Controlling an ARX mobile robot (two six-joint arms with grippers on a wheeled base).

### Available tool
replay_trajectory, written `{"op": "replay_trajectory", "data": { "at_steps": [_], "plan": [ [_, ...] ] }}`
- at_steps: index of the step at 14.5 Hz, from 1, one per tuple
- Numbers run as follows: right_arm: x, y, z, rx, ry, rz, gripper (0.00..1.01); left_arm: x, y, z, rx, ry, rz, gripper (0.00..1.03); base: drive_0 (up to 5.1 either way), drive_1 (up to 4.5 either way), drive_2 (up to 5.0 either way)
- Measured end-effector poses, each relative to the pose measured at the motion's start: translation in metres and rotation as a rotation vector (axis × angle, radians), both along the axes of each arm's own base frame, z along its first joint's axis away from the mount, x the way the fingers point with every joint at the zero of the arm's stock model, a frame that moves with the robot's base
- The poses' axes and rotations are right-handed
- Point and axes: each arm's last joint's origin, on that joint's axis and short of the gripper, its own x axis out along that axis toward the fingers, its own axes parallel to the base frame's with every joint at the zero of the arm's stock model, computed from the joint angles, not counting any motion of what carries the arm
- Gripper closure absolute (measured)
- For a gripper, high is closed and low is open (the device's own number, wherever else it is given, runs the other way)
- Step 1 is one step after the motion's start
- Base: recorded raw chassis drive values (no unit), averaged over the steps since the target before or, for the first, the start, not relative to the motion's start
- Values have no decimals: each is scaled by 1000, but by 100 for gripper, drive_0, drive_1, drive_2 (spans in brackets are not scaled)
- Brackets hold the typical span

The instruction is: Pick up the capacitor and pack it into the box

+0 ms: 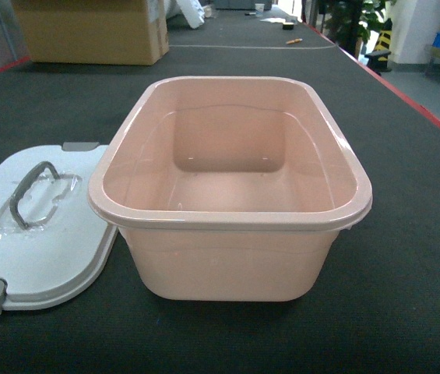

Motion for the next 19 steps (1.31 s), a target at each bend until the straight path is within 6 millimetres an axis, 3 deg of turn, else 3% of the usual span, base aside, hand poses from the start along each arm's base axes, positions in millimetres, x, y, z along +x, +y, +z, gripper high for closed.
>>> {"op": "replay_trajectory", "data": {
  "at_steps": [13, 16, 19],
  "plan": [
    [0, 0, 0, 0, 0, 0, 3, 0, 0, -2, 10, 34, 4, 60, 0, 0, 0],
    [0, 0, 0, 0, 0, 0, 3, 28, 4, 3, 39, 100, 8, 60, 0, 0, 0],
    [0, 0, 0, 0, 0, 0, 3, 86, -12, 43, 48, -43, -83, 60, 0, 0, 0]
  ]
}}
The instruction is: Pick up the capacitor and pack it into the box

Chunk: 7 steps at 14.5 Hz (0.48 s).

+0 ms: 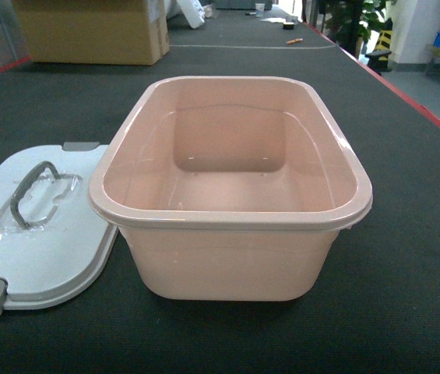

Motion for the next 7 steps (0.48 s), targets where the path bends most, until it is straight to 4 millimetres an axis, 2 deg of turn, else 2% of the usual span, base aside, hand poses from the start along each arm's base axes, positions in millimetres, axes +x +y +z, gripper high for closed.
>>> {"op": "replay_trajectory", "data": {
  "at_steps": [2, 4, 7],
  "plan": [
    [0, 0, 0, 0, 0, 0, 3, 52, -21, 5, -24, 43, -61, 60, 0, 0, 0],
    [0, 0, 0, 0, 0, 0, 3, 88, -47, 1, -49, 104, -110, 60, 0, 0, 0],
    [0, 0, 0, 0, 0, 0, 3, 124, -92, 8, -53, 87, -175, 60, 0, 0, 0]
  ]
}}
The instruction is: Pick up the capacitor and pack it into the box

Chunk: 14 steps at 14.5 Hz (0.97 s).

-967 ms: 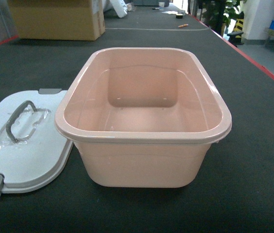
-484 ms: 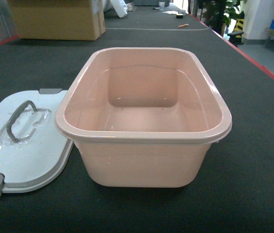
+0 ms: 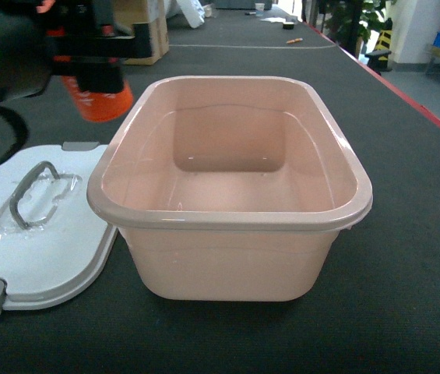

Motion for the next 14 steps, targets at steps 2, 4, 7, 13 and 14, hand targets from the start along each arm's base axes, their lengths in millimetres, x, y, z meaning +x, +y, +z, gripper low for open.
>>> {"op": "replay_trajectory", "data": {
  "at_steps": [2, 4, 7, 13, 14],
  "plan": [
    [0, 0, 0, 0, 0, 0, 3, 29, -50, -3, 13, 31, -78, 60, 0, 0, 0],
    [0, 0, 0, 0, 0, 0, 3, 37, -75, -8, 8, 34, -111, 60, 0, 0, 0],
    [0, 0, 0, 0, 0, 0, 3, 49, -84, -14, 5, 30, -99, 16, 0, 0, 0],
    [0, 0, 0, 0, 0, 0, 3, 52, -32, 5, -15, -26, -7, 5, 0, 0, 0],
    [0, 0, 0, 0, 0, 0, 3, 51, -28, 7, -13, -30, 2, 5, 0, 0, 0]
  ]
}}
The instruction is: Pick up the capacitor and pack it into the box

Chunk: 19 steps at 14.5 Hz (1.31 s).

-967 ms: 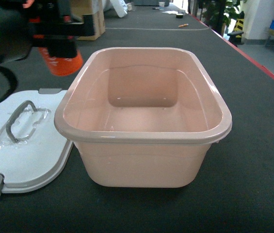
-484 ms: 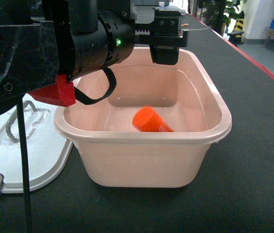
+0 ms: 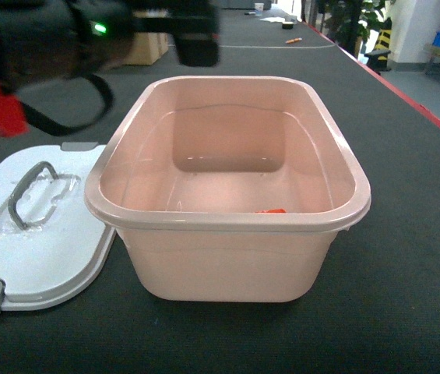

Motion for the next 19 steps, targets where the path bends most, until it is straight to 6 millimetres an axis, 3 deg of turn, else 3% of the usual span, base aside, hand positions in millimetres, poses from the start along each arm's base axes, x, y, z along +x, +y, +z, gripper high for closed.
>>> {"op": "replay_trajectory", "data": {
  "at_steps": [2, 3, 5, 7, 10, 12, 14, 15, 17, 19],
  "plan": [
    [0, 0, 0, 0, 0, 0, 3, -4, 55, 7, 15, -54, 123, 5, 0, 0, 0],
    [0, 0, 0, 0, 0, 0, 3, -7, 91, -4, 29, -41, 219, 5, 0, 0, 0],
    [0, 0, 0, 0, 0, 0, 3, -11, 131, -43, 53, 40, 314, 5, 0, 0, 0],
    [0, 0, 0, 0, 0, 0, 3, -8, 142, -79, 58, 91, 317, 5, 0, 0, 0],
    [0, 0, 0, 0, 0, 0, 3, 0, 141, -135, 72, 201, 310, 5, 0, 0, 0],
    [0, 0, 0, 0, 0, 0, 3, 3, 139, -158, 75, 256, 300, 5, 0, 0, 0],
    [0, 0, 0, 0, 0, 0, 3, 4, 139, -168, 68, 280, 304, 9, 0, 0, 0],
    [0, 0, 0, 0, 0, 0, 3, 4, 139, -171, 68, 289, 303, 19, 0, 0, 0],
    [0, 0, 0, 0, 0, 0, 3, 4, 140, -171, 64, 279, 299, 73, 0, 0, 0],
    [0, 0, 0, 0, 0, 0, 3, 4, 142, -171, 63, 278, 304, 98, 0, 0, 0]
  ]
}}
